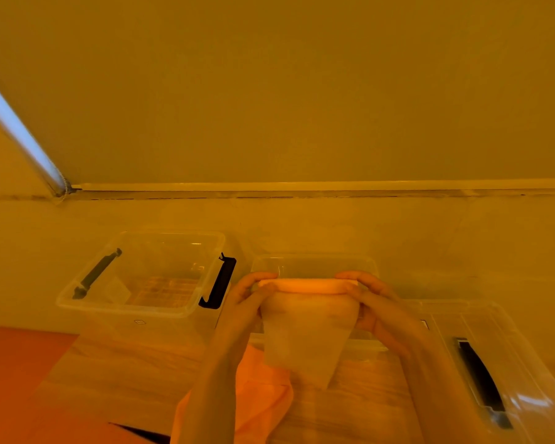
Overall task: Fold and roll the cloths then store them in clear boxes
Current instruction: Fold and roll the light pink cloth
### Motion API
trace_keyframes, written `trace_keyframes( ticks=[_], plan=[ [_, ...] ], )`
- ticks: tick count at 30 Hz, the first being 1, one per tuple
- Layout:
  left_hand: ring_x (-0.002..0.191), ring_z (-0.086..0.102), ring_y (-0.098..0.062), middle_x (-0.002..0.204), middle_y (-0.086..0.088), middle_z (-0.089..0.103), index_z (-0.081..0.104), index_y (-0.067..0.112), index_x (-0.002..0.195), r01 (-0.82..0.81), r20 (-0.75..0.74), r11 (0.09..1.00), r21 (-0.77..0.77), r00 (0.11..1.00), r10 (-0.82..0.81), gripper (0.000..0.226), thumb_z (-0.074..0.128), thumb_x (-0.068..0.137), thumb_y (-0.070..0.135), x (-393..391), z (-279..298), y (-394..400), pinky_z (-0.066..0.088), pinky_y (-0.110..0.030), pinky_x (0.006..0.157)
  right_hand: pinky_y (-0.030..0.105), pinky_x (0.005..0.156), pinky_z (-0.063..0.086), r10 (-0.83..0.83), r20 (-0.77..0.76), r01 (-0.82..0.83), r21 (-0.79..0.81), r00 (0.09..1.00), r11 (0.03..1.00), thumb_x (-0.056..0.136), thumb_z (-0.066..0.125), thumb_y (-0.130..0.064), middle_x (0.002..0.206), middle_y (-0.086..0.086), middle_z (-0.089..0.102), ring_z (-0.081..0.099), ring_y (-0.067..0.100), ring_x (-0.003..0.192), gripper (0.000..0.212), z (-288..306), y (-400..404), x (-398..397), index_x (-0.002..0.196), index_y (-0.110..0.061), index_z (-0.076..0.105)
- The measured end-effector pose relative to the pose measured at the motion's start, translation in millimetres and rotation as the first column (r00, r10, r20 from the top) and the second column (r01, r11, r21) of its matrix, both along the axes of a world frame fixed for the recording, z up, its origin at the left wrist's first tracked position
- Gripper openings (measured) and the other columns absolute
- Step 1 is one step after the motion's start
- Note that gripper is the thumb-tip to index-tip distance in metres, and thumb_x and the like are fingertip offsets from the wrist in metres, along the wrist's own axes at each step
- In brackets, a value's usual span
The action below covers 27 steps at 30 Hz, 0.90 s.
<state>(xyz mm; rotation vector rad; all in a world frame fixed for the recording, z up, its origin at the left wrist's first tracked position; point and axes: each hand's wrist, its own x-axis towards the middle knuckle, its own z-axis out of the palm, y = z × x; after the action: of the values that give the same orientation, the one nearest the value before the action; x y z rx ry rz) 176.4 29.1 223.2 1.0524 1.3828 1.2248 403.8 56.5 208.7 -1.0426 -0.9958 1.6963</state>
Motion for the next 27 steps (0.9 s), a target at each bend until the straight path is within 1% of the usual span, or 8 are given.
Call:
trace_keyframes(
  ticks=[2, 5, 11, 16, 20, 22, 24, 27],
  plan=[
    [0.087, 0.057, -0.013, 0.088, 0.016, 0.064, 0.070, 0.029, 0.089, -0.016, -0.042, 1.000, 0.026, 0.999, 0.017, 0.017, 0.054, 0.093, 0.025, 1, 0, 0, 0.048, -0.036, 0.069, 0.034, 0.060, 0.054, -0.033, 0.015, 0.033, 0.005, 0.999, 0.999, 0.074, 0.065, -0.029, 0.100, 0.007, 0.064, 0.064, 0.022, 0.083, 0.015, 1, 0, -4, 0.085, -0.025, 0.074],
    [0.084, 0.056, -0.011, 0.096, 0.007, 0.062, 0.069, 0.028, 0.093, 0.005, -0.085, 0.999, 0.047, 0.996, -0.001, 0.018, 0.051, 0.095, 0.022, 1, 0, -1, 0.048, -0.029, 0.069, 0.031, 0.056, 0.054, -0.055, 0.055, 0.054, 0.018, 0.997, 0.998, 0.083, 0.062, -0.022, 0.102, 0.007, 0.061, 0.062, 0.021, 0.081, 0.012, -1, 0, -6, 0.084, -0.027, 0.073],
    [0.101, 0.057, -0.010, 0.113, 0.009, 0.057, 0.059, 0.043, 0.107, 0.072, -0.075, 0.997, 0.005, 0.995, -0.071, 0.024, 0.051, 0.095, 0.024, -5, -3, -3, 0.054, -0.031, 0.080, 0.037, 0.068, 0.056, -0.014, 0.073, 0.016, -0.023, 0.997, 1.000, 0.079, 0.064, -0.017, 0.106, 0.012, 0.068, 0.068, 0.027, 0.092, 0.033, -7, 1, 1, 0.112, -0.016, 0.065],
    [0.096, 0.063, -0.013, 0.111, 0.003, 0.062, 0.062, 0.034, 0.109, 0.129, -0.106, 0.991, 0.039, 0.987, -0.124, 0.022, 0.051, 0.095, 0.022, -7, -4, -7, 0.053, -0.022, 0.066, 0.039, 0.067, 0.056, 0.023, 0.064, -0.024, 0.004, 0.998, 1.000, 0.071, 0.066, -0.020, 0.106, 0.012, 0.069, 0.069, 0.028, 0.091, 0.034, -8, 0, 1, 0.105, -0.026, 0.067],
    [0.100, 0.062, -0.019, 0.114, 0.002, 0.062, 0.064, 0.033, 0.110, 0.127, -0.033, 0.991, 0.046, 0.992, -0.125, 0.025, 0.053, 0.094, 0.018, -9, -6, -9, 0.055, -0.031, 0.072, 0.034, 0.064, 0.055, 0.039, 0.034, -0.040, 0.024, 0.999, 0.999, 0.077, 0.064, -0.012, 0.103, 0.014, 0.066, 0.068, 0.021, 0.080, 0.028, -5, -2, 1, 0.095, -0.032, 0.070],
    [0.100, 0.061, -0.018, 0.111, 0.004, 0.063, 0.066, 0.031, 0.107, 0.106, -0.014, 0.993, 0.053, 0.994, -0.105, 0.023, 0.055, 0.092, 0.016, -9, -5, -9, 0.055, -0.033, 0.075, 0.040, 0.069, 0.056, 0.044, -0.001, -0.044, 0.021, 0.999, 0.999, 0.079, 0.062, -0.008, 0.103, 0.015, 0.064, 0.066, 0.027, 0.087, 0.027, -2, -3, -1, 0.091, -0.029, 0.072],
    [0.090, 0.061, -0.011, 0.100, 0.008, 0.064, 0.068, 0.030, 0.100, 0.063, -0.024, 0.995, 0.074, 0.998, -0.061, 0.018, 0.055, 0.092, 0.021, -7, -1, -9, 0.052, -0.025, 0.067, 0.047, 0.073, 0.056, 0.024, -0.012, -0.023, 0.018, 1.000, 1.000, 0.075, 0.064, -0.019, 0.106, 0.011, 0.063, 0.063, 0.030, 0.094, 0.017, 2, -4, -5, 0.090, -0.023, 0.071],
    [0.073, 0.054, -0.004, 0.084, 0.014, 0.061, 0.068, 0.028, 0.092, 0.018, -0.066, 0.995, 0.101, 0.998, -0.012, 0.018, 0.051, 0.094, 0.022, -4, 2, -8, 0.045, -0.017, 0.058, 0.049, 0.071, 0.055, -0.052, 0.071, 0.048, 0.062, 0.996, 0.997, 0.079, 0.061, -0.030, 0.098, 0.004, 0.062, 0.062, 0.022, 0.085, 0.011, 4, -4, -10, 0.084, -0.025, 0.069]
  ],
)
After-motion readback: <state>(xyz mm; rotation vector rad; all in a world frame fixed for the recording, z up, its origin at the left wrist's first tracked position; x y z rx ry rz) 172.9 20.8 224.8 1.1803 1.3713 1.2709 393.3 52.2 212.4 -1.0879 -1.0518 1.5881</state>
